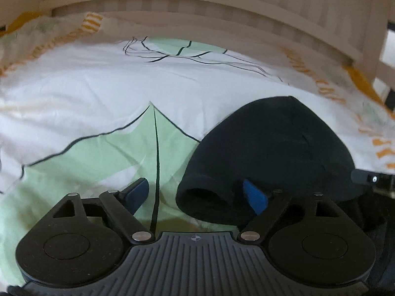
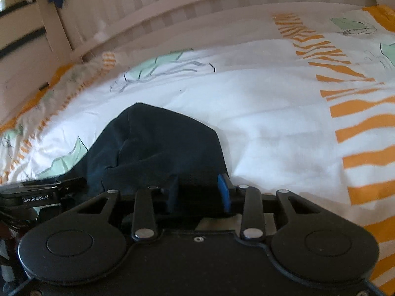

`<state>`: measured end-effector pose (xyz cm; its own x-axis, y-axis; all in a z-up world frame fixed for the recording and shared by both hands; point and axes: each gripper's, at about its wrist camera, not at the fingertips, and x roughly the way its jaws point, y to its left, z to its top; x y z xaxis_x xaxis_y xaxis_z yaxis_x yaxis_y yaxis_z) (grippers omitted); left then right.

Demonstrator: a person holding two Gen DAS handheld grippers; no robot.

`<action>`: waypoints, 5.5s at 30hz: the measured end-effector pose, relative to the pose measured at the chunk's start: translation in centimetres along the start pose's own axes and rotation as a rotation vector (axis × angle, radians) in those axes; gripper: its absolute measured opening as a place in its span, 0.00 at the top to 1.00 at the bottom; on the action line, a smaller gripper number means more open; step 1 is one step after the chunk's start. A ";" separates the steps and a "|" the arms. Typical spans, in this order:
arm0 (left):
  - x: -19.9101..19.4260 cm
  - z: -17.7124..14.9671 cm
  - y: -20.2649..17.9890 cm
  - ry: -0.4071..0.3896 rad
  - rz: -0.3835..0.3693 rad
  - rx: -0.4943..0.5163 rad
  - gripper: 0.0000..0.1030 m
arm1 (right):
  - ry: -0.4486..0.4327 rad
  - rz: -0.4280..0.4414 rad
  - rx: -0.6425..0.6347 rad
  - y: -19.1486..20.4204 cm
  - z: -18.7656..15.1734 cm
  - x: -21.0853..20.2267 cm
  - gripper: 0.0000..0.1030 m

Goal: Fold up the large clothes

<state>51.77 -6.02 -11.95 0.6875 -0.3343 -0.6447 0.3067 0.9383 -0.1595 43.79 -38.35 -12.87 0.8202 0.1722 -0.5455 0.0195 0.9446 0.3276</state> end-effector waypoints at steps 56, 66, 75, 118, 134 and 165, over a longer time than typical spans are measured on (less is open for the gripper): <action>-1.4 1.2 -0.3 0.027 0.057 0.004 0.11 | -0.015 0.029 -0.394 10.8 6.3 4.4 0.84; -11.1 -0.3 -0.7 0.027 -0.131 -0.006 0.12 | -0.241 0.079 -0.609 15.6 2.8 -8.8 0.84; -17.8 -5.7 -0.2 0.119 -0.244 -0.084 0.12 | -0.276 0.093 -0.866 18.3 -8.4 -19.0 0.85; -21.6 -6.7 -1.4 -0.007 -0.285 -0.122 0.87 | -0.093 0.143 0.058 10.8 -5.7 -19.5 0.79; -24.0 -11.3 -1.1 -0.046 -0.085 -0.023 0.59 | -0.063 -0.088 0.101 8.3 -10.9 -19.7 0.38; -21.6 -14.7 -6.5 0.052 -0.016 0.203 0.27 | -0.035 -0.219 -0.303 15.5 -14.7 -16.4 0.25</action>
<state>25.26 -3.63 -8.03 0.6484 -0.3389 -0.6817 0.4472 0.8942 -0.0192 22.28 -22.47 -10.21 0.8345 -0.0477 -0.5489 0.0309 0.9987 -0.0399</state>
